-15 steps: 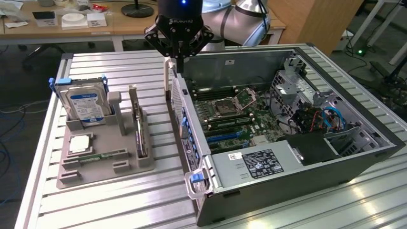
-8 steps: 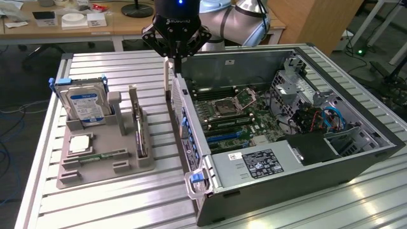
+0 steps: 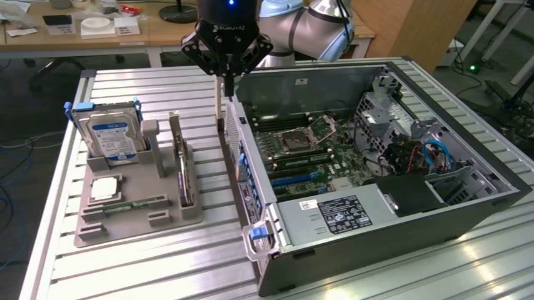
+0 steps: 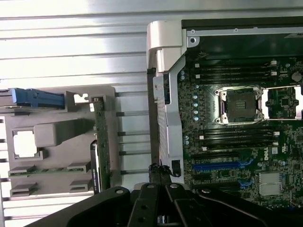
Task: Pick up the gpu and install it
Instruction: 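Reach for the gpu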
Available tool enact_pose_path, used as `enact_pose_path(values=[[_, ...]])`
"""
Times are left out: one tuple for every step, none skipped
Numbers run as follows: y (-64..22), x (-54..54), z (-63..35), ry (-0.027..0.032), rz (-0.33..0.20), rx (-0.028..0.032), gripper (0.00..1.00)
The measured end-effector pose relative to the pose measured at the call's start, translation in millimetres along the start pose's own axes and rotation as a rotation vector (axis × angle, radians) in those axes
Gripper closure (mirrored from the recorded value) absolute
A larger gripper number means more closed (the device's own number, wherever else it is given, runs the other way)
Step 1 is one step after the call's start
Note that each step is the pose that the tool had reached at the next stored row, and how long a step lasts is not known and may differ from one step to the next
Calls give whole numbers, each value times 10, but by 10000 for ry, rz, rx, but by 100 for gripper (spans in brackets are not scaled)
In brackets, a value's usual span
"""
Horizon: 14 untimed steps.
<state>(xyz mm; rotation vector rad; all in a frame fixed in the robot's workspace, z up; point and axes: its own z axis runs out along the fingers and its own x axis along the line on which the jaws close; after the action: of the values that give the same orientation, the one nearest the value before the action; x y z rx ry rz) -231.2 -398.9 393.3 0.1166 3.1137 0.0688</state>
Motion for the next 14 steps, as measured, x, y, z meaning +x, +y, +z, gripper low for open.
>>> enact_pose_path(values=[[-1, 10, 0, 0, 0, -1, 89], [-1, 20, -1, 0, 0, 0, 89], [-2, 29, 0, -1, 0, -1, 89], [-3, 39, -1, 0, 0, -1, 89], [-3, 48, -1, 0, 0, -1, 89], [-4, 59, -1, 0, 0, 0, 89], [-5, 69, -2, 0, 1, -1, 89], [-6, 79, -2, 0, 0, 0, 89], [-7, 88, -2, 0, 0, -1, 89], [-7, 97, -2, -1, -1, -1, 89], [-8, 106, -3, 0, 0, -1, 89], [-8, 114, -3, 0, 0, 0, 89], [-9, 121, -3, -1, 0, -1, 89], [-10, 129, -3, 0, 0, 0, 89]])
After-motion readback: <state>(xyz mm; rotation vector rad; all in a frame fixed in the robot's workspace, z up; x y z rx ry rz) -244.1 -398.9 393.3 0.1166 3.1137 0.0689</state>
